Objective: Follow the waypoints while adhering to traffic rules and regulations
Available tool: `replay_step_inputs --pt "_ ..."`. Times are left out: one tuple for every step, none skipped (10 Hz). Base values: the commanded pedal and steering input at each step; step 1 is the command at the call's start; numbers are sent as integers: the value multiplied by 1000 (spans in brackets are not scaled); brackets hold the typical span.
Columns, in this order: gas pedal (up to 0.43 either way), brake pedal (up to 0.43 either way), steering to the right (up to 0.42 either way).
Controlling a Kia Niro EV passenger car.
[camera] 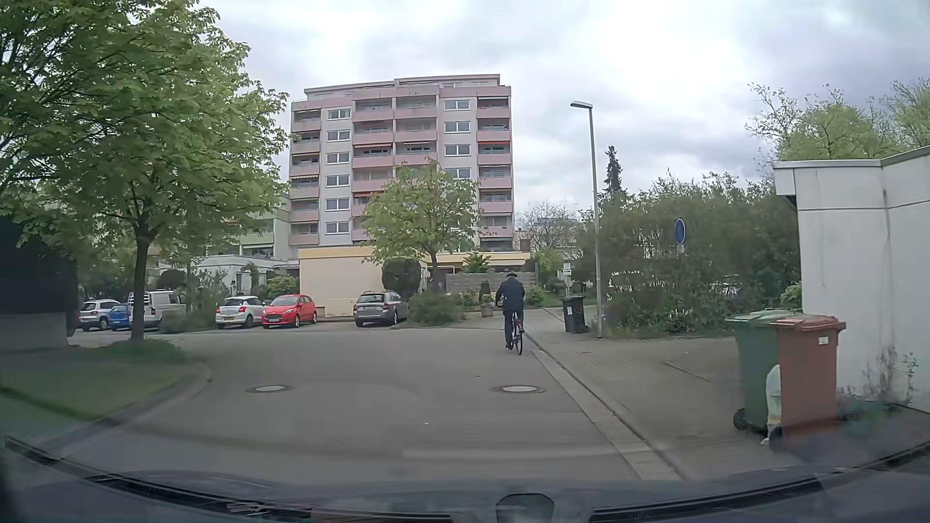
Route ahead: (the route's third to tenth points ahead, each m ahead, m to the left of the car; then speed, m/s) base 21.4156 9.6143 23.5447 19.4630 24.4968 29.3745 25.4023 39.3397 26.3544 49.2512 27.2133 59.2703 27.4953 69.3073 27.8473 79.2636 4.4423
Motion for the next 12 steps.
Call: replay_step_inputs --pt "0 0 3" --pt "0 0 0" --pt "0 0 2" --pt "0 0 1" --pt "0 0 1" --pt "0 0 1" --pt "0 0 0" --pt "0 0 0" --pt "0 0 0" --pt "0 0 0" --pt "0 0 -2" --pt "0 0 -5"
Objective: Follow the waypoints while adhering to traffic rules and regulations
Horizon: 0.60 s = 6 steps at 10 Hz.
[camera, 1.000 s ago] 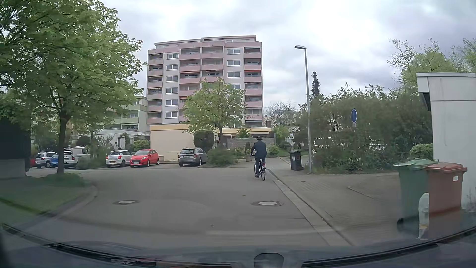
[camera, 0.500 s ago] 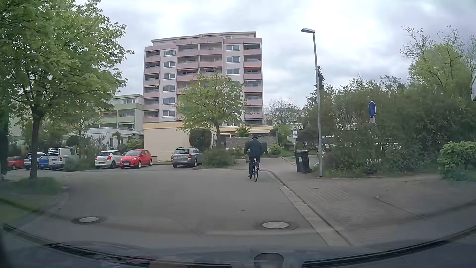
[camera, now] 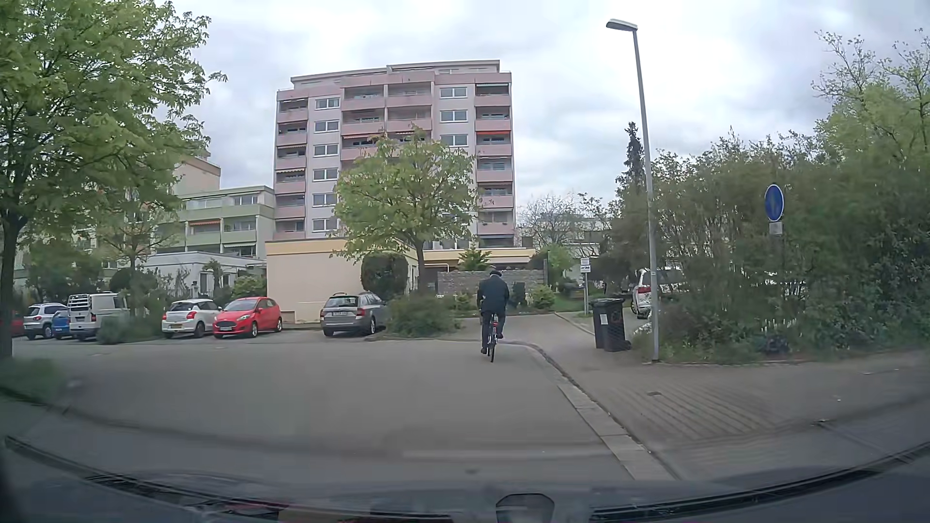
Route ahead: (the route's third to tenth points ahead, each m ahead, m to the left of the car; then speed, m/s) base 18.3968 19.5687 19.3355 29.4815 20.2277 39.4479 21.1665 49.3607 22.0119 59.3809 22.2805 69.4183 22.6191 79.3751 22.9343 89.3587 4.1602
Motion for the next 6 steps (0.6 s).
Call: replay_step_inputs --pt "0 0 -3" --pt "0 0 -2" --pt "8 0 -2" --pt "8 0 -1" --pt "8 0 -1" --pt "8 0 -8"
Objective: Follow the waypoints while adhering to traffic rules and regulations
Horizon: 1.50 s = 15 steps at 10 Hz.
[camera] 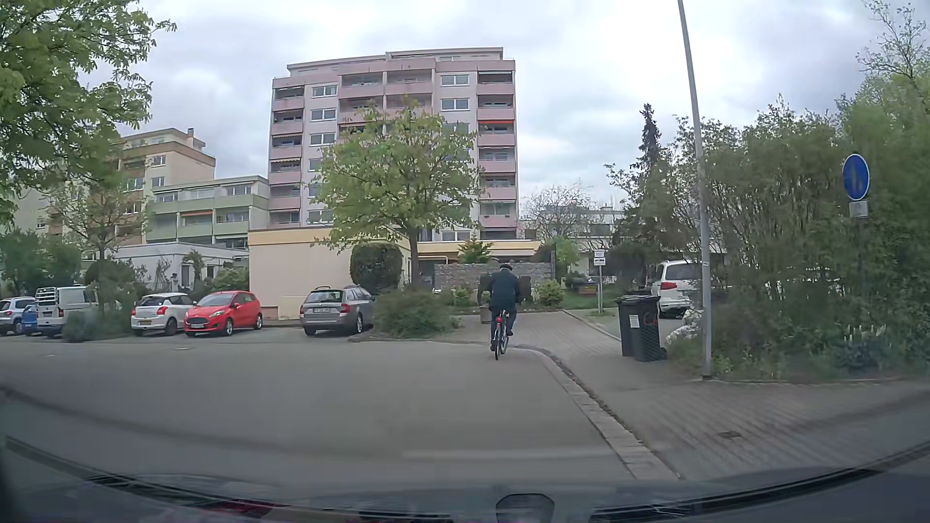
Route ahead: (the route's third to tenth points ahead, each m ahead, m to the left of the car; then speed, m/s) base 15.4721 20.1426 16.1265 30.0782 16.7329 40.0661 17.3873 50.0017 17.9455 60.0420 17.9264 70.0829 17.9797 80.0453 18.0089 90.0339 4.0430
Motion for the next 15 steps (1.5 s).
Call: replay_step_inputs --pt "20 0 -14" --pt "20 0 -15" --pt "20 0 -17" --pt "20 0 -25" --pt "20 0 -37" --pt "20 0 -48" --pt "47 0 -64" --pt "47 0 -90" --pt "47 0 -108" --pt "47 0 -129" --pt "47 0 -146" --pt "47 0 -167" --pt "47 0 -185" --pt "47 0 -207" --pt "39 0 -230"
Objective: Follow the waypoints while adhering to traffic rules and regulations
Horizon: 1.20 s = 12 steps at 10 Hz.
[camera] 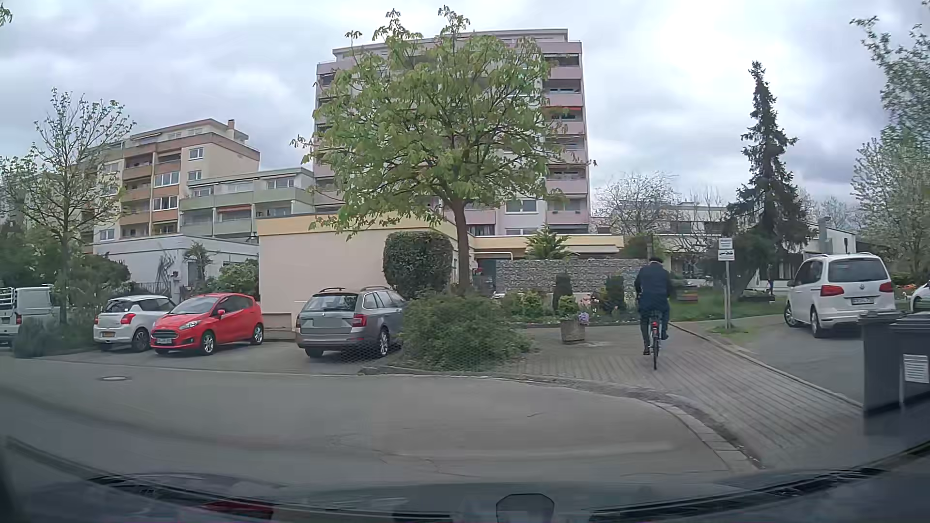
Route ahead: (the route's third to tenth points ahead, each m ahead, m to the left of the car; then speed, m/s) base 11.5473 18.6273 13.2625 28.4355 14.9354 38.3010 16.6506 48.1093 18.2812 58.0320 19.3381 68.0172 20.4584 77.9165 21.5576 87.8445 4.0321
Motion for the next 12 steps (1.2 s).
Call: replay_step_inputs --pt "39 0 -255" --pt "39 0 -277" --pt "39 0 -305" --pt "39 0 -322" --pt "39 0 -331" --pt "39 0 -347" --pt "39 0 -365" --pt "39 0 -383" --pt "39 0 -394" --pt "39 0 -404" --pt "39 0 -411" --pt "28 0 -424"
